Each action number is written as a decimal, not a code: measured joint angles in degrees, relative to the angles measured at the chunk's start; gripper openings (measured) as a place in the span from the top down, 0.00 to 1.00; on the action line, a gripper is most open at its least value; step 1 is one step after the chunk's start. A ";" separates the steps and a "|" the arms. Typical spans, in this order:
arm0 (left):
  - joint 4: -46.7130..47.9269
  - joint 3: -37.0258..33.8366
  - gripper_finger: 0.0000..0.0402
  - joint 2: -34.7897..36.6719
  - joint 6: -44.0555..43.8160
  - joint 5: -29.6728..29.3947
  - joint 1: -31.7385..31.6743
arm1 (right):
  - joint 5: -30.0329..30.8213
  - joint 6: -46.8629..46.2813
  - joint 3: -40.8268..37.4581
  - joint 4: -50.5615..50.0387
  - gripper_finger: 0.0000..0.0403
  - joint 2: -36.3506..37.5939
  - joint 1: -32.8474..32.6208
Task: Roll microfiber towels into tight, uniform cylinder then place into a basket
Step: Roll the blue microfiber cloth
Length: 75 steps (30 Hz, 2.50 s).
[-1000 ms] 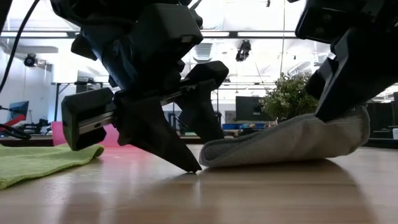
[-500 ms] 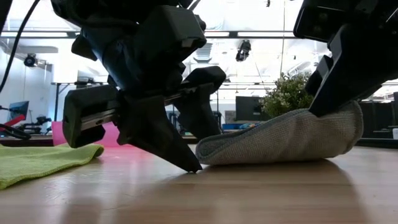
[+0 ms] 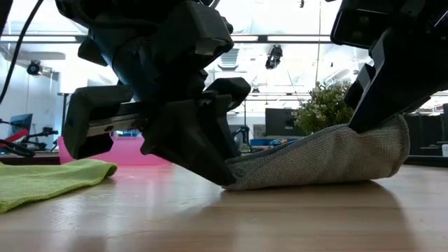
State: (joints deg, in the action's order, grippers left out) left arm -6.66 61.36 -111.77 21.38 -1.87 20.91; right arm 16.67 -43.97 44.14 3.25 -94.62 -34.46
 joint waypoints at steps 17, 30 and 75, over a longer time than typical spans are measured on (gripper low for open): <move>6.72 1.20 1.00 1.68 -6.25 -0.22 0.15 | -0.17 0.42 0.11 -4.59 0.98 0.00 0.00; 6.84 1.36 1.00 2.40 -20.11 3.23 -0.07 | -2.76 0.54 0.15 -4.72 0.98 -2.61 -0.09; 0.24 1.38 1.00 5.38 -36.70 16.93 0.34 | -1.62 0.02 -1.32 -2.58 0.98 -5.64 -0.46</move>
State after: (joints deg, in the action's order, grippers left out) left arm -6.41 62.74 -106.39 -15.32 15.06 21.25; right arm 15.05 -43.94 42.82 0.67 -100.27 -34.92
